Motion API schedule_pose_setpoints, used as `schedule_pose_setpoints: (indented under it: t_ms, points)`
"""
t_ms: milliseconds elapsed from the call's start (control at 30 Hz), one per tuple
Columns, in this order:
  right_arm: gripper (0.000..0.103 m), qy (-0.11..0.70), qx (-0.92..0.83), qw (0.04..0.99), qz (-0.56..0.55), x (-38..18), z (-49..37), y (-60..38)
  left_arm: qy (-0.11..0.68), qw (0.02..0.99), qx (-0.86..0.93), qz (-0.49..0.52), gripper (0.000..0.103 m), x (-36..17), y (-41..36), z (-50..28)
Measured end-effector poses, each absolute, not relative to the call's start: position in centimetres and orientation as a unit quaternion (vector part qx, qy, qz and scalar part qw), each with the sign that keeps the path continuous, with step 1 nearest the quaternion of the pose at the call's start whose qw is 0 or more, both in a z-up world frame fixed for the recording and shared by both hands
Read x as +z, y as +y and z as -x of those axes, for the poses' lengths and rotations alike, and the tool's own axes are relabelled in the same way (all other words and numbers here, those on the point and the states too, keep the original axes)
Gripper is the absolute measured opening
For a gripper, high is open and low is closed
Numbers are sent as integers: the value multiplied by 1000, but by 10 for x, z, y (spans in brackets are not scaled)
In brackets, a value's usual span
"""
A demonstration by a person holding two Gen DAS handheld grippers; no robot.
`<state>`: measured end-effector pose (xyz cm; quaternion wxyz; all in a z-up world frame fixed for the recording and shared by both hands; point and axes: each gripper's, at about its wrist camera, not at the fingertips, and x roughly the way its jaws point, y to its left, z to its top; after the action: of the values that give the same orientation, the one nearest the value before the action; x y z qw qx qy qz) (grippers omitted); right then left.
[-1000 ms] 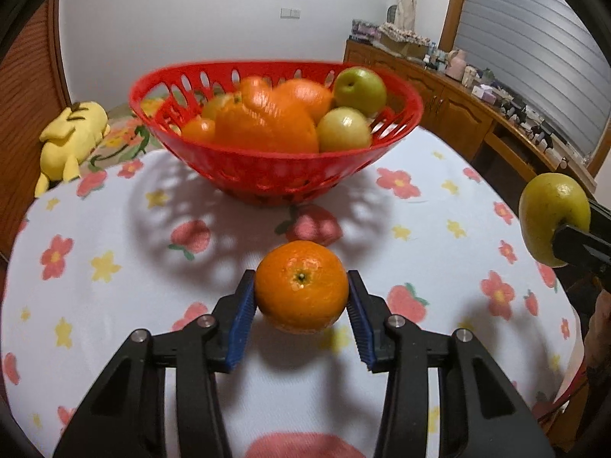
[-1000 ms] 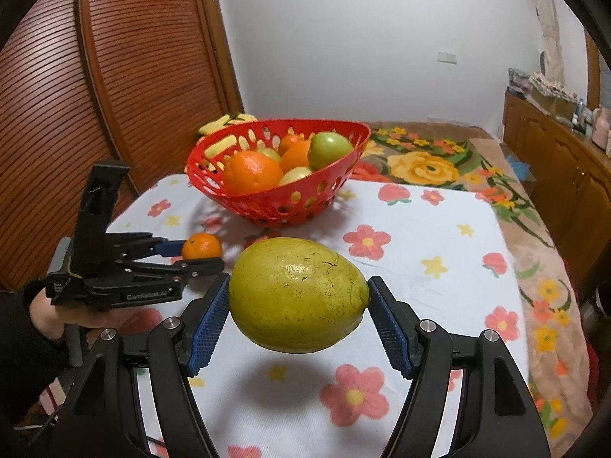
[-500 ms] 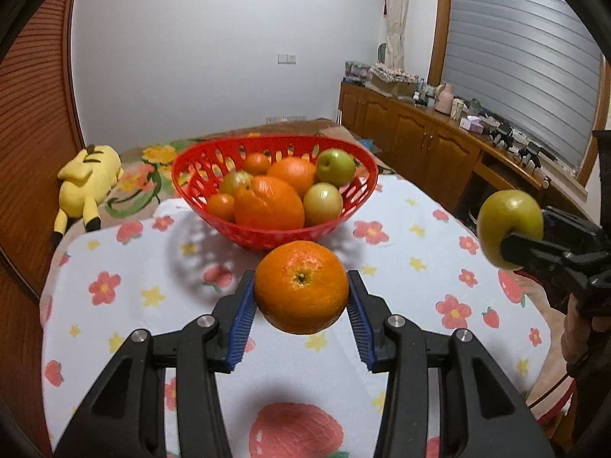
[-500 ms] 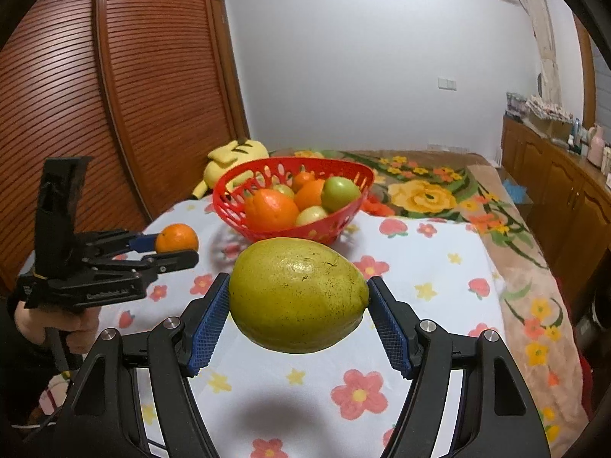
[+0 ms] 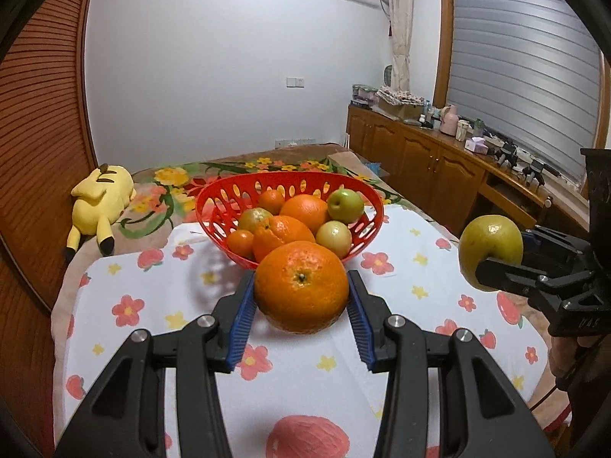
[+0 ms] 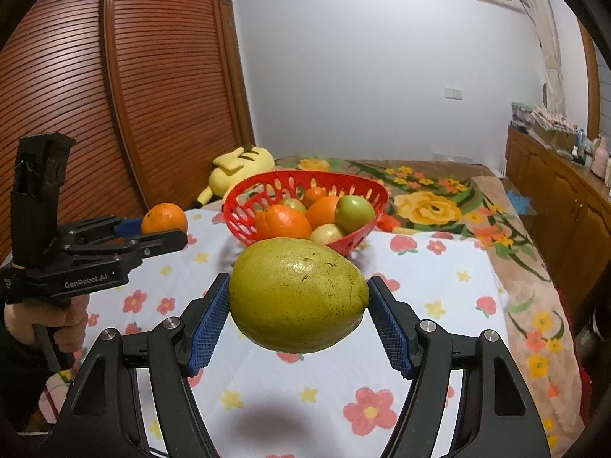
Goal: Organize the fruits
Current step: 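Lift and carry the tangerine and pomelo over the red basket with both grippers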
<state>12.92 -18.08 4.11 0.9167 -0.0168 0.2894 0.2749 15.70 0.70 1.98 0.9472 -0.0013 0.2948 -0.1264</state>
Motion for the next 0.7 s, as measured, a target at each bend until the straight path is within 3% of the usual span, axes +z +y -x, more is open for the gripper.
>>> schedule_pose_setpoints:
  t_ms: [700]
  points:
    - [73,294,283,912,36,42,-184,-146,300,946,-120,5,44,15,18,-203]
